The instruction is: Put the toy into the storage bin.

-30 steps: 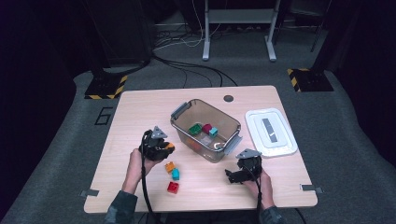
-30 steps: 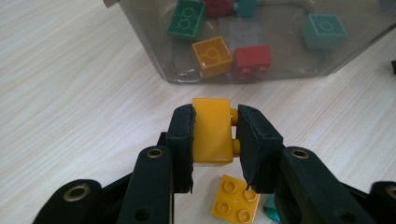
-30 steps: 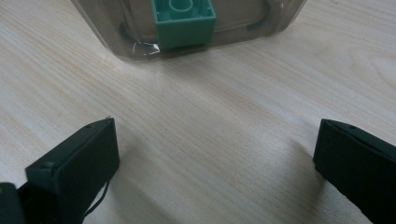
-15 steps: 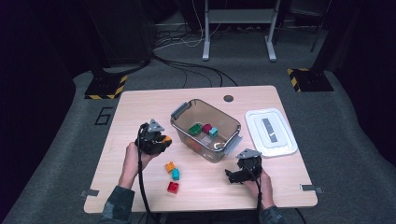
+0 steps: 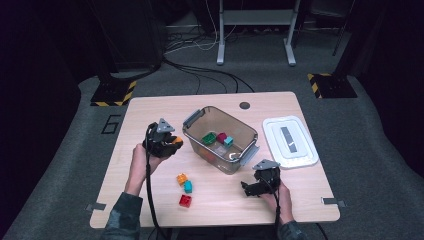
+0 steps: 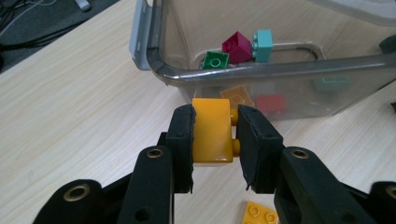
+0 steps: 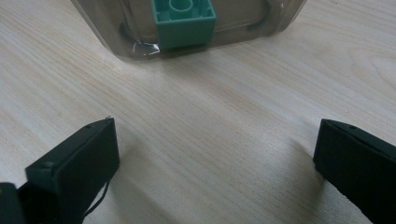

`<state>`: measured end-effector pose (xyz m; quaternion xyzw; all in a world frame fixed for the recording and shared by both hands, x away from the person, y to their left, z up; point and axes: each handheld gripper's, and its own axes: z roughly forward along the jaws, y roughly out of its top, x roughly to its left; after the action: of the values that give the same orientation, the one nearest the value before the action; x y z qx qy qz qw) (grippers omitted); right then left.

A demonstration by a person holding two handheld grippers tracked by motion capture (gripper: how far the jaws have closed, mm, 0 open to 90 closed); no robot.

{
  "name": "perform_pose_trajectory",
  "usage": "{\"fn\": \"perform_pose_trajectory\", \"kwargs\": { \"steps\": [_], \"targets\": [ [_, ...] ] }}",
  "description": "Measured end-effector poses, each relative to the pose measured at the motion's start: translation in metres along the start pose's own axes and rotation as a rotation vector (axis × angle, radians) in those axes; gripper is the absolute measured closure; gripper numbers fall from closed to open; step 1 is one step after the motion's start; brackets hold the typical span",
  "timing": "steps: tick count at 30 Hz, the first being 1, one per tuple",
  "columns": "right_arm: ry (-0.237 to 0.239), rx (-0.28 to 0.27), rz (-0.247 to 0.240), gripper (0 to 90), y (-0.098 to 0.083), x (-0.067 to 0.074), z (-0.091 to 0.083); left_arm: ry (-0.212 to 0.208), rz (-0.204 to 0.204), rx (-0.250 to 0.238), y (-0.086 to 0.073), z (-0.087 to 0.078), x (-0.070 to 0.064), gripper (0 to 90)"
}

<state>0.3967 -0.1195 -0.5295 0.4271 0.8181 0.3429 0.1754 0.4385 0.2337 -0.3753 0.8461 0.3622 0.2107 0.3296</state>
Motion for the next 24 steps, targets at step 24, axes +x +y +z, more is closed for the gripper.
{"fn": "perform_pose_trajectory", "kwargs": {
  "steps": [24],
  "targets": [
    [-0.001,0.000,0.001,0.0,0.000,0.000,0.000,0.024,0.017,-0.049,0.038,-0.014,0.010,67.2]
  ]
}}
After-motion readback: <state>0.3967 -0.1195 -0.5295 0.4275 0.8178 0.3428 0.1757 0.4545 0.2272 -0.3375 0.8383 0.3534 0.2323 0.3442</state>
